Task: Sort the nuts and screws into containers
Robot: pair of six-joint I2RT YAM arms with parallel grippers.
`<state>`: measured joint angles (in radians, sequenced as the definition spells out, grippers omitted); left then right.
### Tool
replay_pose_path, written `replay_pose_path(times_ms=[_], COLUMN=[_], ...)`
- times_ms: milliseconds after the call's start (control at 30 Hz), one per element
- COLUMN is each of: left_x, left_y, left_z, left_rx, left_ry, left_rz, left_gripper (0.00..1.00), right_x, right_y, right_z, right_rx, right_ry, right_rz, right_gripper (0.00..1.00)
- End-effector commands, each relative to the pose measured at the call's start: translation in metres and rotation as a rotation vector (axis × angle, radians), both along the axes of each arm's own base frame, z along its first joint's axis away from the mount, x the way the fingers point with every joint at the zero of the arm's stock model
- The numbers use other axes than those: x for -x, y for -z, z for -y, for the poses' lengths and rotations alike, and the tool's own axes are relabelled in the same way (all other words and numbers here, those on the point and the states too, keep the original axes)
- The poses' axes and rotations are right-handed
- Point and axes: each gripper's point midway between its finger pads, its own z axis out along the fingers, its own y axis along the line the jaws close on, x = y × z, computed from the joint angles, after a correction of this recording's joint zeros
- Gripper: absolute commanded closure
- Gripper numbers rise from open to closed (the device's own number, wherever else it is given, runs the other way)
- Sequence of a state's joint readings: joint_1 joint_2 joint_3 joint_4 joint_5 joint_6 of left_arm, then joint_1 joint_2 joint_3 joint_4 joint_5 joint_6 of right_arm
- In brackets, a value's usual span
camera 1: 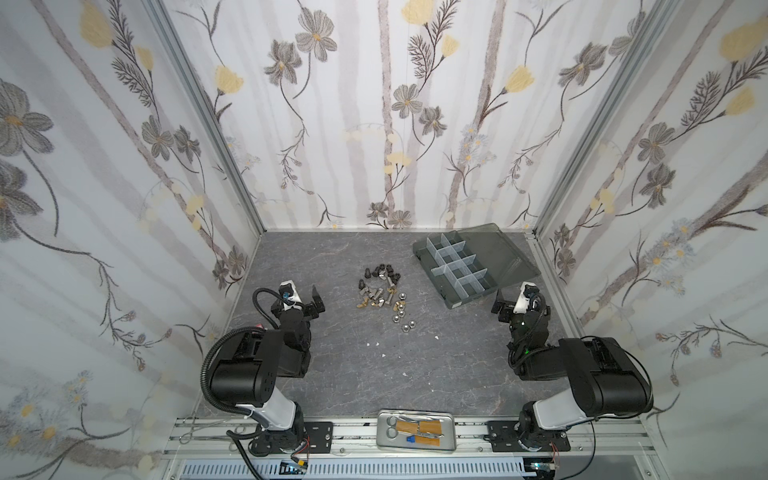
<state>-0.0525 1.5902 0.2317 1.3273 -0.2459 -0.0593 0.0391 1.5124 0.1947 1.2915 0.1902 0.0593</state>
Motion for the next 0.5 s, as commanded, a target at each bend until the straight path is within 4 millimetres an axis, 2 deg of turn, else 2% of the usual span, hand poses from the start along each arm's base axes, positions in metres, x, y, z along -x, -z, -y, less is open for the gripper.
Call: replay_pose_path(times_ms=[0,100,167,233,300,333,400,467], left_x=[-0.001,-0.001,-0.002,-0.001,0.008,0.014,0.021,0.02], left_y=[-0.009,-0.01,-0.019,-0.032,-0.065,-0.088,-0.13,-0.164], left_z=[0.0,0.002,0.017,0.019,0.022,0.029,0.04,0.054], left_rx=[0.01,0.004,-0.027,-0.051,-0.049,-0.017,0.058,0.119], left_ry=[0.0,0.014,0.085,0.059,0.05,0.087,0.146,0.202], left_rz=[0.035,0.039,0.032,0.03,0.099,0.16,0.246,0.257], left_gripper=[0.0,0.0,0.0,0.0,0.0,0.0,0.0,0.0], right_x=[0.0,0.0,0.0,0.0,-0.001,-0.004,-0.007,-0.015], right_y=[-0.009,-0.008,-0.009,-0.009,-0.013,-0.012,-0.031,-0.051], right_z=[0.0,0.0,0.0,0.0,0.001,0.008,0.012,0.012], right_rx=[0.008,0.008,0.008,0.007,0.012,0.005,0.01,-0.103], right_ry=[0.002,0.002,0.003,0.0,0.011,0.059,0.098,0.117], right_rz=[0.036,0.033,0.035,0.034,0.043,0.008,0.002,-0.044], right_gripper=[0.0,0.0,0.0,0.0,0.0,0.0,0.0,0.0])
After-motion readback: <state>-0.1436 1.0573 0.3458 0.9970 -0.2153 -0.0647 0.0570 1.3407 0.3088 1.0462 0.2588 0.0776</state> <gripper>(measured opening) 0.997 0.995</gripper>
